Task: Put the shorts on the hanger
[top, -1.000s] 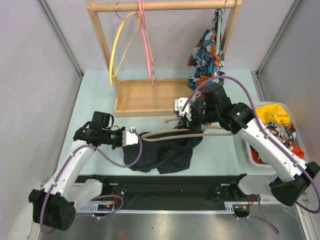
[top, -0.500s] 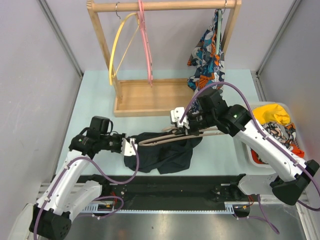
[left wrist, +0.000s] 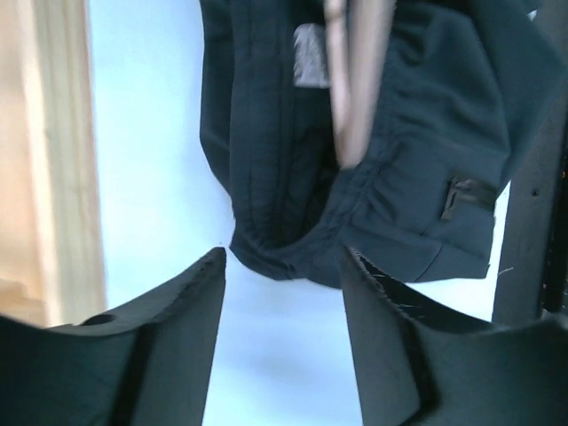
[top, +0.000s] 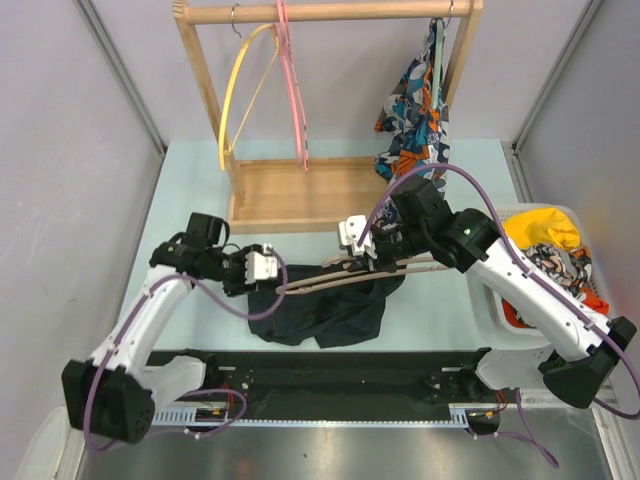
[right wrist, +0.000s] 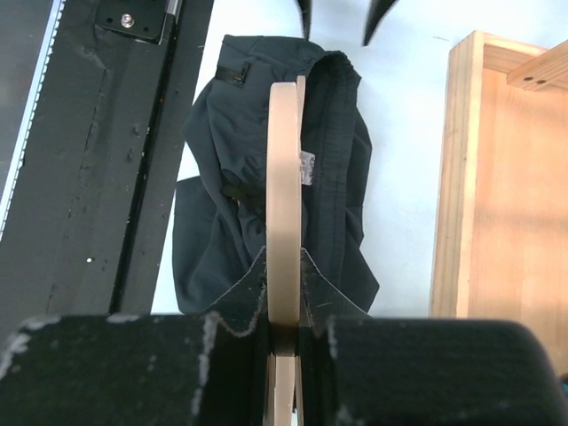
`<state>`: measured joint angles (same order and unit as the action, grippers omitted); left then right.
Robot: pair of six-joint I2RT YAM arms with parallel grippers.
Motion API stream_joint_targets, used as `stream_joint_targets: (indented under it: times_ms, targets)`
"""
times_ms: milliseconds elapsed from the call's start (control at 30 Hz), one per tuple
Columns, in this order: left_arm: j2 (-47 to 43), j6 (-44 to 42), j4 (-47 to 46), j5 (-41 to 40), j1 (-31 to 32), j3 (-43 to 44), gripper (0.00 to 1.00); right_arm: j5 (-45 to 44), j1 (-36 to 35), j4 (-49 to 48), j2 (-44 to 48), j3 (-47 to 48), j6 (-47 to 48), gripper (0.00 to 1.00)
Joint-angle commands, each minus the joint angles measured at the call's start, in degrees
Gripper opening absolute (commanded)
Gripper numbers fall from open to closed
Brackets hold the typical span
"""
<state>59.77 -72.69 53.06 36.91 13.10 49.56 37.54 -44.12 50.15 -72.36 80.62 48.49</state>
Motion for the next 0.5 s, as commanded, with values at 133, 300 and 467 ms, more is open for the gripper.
stream_joint_targets:
  times_ms: [133,300,467]
  targets:
    - [6.93,-4.04,6.54,5.28,-3.96,1.17,0.66,3.41,0.17,2.41,-0.24,2.44,-1.12,0.0]
    - [9.14,-1.95,2.41,6.6,-3.88,-0.61,0.63,4.12,0.17,2.32,-0.94,2.44,-1.99,0.0]
    - [10.19,2.18,-3.21,7.83,-3.96,-1.57,0.65,4.38,0.09,2.85,-0.94,2.44,-2.0,0.0]
